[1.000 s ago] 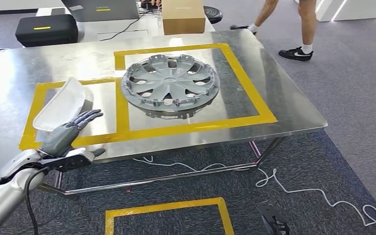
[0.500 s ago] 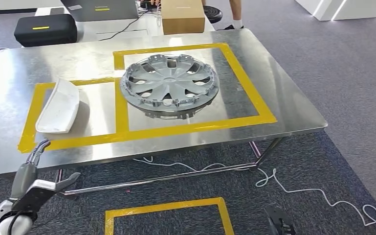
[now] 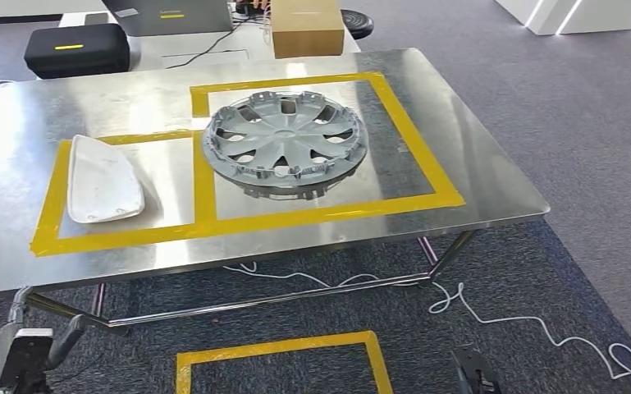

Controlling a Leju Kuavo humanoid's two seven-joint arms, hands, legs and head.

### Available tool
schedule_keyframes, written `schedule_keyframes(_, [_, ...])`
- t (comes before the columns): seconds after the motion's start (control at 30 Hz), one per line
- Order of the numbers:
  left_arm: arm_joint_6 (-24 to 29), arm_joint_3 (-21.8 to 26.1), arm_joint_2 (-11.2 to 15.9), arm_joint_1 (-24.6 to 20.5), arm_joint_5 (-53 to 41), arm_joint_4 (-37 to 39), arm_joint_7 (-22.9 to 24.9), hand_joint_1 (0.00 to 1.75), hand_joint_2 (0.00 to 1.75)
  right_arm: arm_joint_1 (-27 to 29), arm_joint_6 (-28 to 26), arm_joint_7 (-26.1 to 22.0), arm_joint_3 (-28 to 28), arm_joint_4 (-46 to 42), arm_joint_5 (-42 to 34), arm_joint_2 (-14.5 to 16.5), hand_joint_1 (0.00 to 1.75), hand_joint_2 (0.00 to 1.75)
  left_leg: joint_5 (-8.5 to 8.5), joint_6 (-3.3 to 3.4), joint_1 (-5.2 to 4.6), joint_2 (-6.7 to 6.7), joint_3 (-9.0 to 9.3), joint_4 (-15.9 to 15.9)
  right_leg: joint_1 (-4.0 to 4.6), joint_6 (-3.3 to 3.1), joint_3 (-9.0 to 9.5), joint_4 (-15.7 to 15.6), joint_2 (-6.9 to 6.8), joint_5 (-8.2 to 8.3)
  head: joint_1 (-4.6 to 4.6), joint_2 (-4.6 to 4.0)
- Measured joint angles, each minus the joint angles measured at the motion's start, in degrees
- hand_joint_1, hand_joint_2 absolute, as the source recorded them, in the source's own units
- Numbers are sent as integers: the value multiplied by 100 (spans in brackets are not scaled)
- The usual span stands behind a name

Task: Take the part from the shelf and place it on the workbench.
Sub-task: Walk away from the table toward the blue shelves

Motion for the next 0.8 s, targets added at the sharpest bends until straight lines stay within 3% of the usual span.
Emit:
schedule_keyframes(0.2, [373,558,-196,-156,-89,1034,-15,0,0,12,-19,22,-147,0,8,44,0,0,-4,2,0,0,0,0,0,1,-1,0,0,-1,0,0])
schedule_keyframes(0.5, [-137,656,-213,-401,-536,2780,89,0,0,15,16,-55,-291,0,62,72,0,0,-6,5,-1,0,1,0,0,2,1,0,0,-2,1,1])
schedule_keyframes(0.6, [-386,567,-214,-435,-920,3287,565,0,0,13,62,-52,-307,0,133,75,0,0,-6,5,-1,0,1,0,-1,2,1,0,0,-2,0,0])
schedule_keyframes(0.8, [-1371,75,-254,-438,-1675,3859,1999,0,0,-1,172,13,-313,0,324,75,0,0,-8,7,-1,0,1,0,0,3,1,-1,0,-3,0,1])
